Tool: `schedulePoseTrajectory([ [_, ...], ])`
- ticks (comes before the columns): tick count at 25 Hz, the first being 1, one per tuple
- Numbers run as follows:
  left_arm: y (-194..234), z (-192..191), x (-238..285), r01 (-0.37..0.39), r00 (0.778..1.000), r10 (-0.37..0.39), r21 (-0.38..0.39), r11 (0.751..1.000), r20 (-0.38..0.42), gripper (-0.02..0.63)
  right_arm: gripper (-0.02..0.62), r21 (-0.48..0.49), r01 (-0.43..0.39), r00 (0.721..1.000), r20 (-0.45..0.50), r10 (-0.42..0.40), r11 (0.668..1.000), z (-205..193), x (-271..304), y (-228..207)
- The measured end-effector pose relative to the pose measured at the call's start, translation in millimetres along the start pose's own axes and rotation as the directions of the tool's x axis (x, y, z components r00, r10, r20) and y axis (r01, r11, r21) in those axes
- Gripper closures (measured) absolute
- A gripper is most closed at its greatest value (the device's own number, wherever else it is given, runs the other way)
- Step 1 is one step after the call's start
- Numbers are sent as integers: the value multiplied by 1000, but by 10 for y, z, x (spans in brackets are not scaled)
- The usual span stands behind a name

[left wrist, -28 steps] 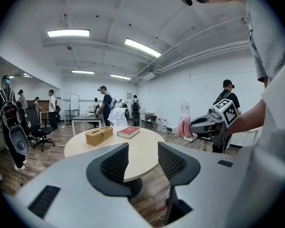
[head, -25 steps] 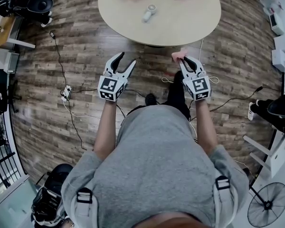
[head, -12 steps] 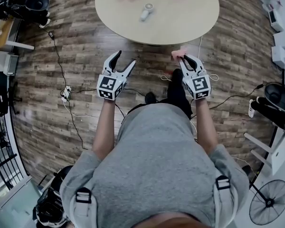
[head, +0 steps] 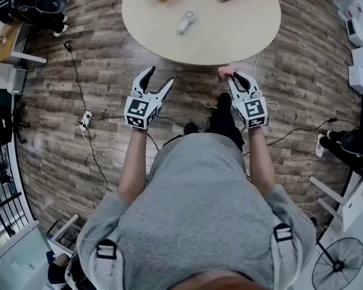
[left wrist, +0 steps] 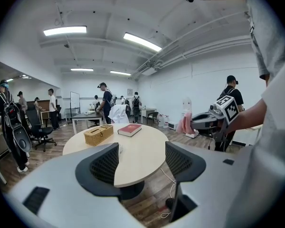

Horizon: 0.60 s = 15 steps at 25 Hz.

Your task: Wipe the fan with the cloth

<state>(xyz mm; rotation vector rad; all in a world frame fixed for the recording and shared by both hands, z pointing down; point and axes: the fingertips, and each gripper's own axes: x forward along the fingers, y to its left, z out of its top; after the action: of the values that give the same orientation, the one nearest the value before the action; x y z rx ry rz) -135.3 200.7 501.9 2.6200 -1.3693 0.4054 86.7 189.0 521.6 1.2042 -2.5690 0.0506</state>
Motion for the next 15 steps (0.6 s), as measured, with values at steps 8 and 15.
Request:
schedulePoseTrajectory([
  [8,55,114,327,-47,999,47,-17,999,-3,281,552,-4,-39,999,-4,39,999,17,197,-399],
  [15,180,260,593,-112,994,112,-45,993,-5,278,554,-24,-95,995,-11,95,995,81,426,-795],
])
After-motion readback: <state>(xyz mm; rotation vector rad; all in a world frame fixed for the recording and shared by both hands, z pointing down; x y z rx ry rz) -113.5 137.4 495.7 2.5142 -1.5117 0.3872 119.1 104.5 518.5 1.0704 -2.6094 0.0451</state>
